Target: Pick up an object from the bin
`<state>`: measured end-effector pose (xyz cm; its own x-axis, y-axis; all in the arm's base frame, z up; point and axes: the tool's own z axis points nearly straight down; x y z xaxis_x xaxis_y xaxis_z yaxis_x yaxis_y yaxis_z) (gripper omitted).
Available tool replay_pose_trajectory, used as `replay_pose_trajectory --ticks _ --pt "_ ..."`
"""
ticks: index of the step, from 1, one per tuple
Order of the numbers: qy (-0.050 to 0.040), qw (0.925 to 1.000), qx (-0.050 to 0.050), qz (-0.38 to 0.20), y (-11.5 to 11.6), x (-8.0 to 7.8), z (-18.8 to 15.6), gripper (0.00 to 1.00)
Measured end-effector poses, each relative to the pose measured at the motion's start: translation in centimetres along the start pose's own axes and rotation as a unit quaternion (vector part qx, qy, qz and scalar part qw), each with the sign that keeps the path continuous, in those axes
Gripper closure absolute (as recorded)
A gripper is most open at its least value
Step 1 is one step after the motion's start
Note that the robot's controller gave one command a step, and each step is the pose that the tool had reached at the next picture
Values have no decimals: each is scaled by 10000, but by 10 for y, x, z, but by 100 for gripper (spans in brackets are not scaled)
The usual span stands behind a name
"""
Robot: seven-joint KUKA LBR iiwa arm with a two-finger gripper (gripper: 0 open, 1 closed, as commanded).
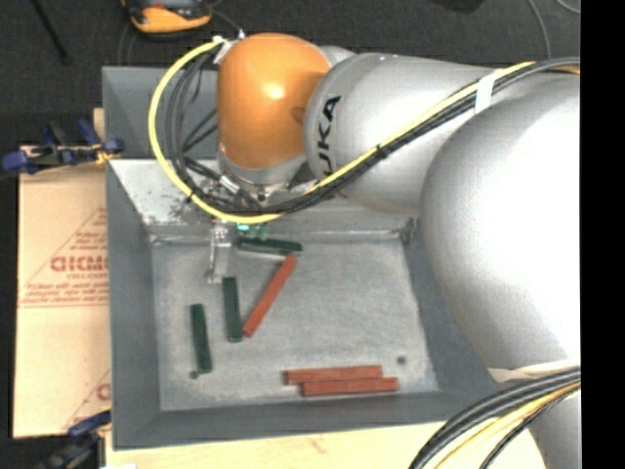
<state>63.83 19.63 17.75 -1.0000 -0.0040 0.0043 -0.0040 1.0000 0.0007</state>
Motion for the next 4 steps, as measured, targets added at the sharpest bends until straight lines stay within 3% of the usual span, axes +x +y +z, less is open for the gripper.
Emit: replay_pose_trajectory --ticks 1,2,3,4 --pt "-42 10000 -7 14 -1 -2 -5 0" --pt "-66 10000 -15 -26 -20 11 50 0" --pt "-39 9959 6 -902 -25 0 86 0" --pt "-44 9886 3 -1503 -33 48 90 0"
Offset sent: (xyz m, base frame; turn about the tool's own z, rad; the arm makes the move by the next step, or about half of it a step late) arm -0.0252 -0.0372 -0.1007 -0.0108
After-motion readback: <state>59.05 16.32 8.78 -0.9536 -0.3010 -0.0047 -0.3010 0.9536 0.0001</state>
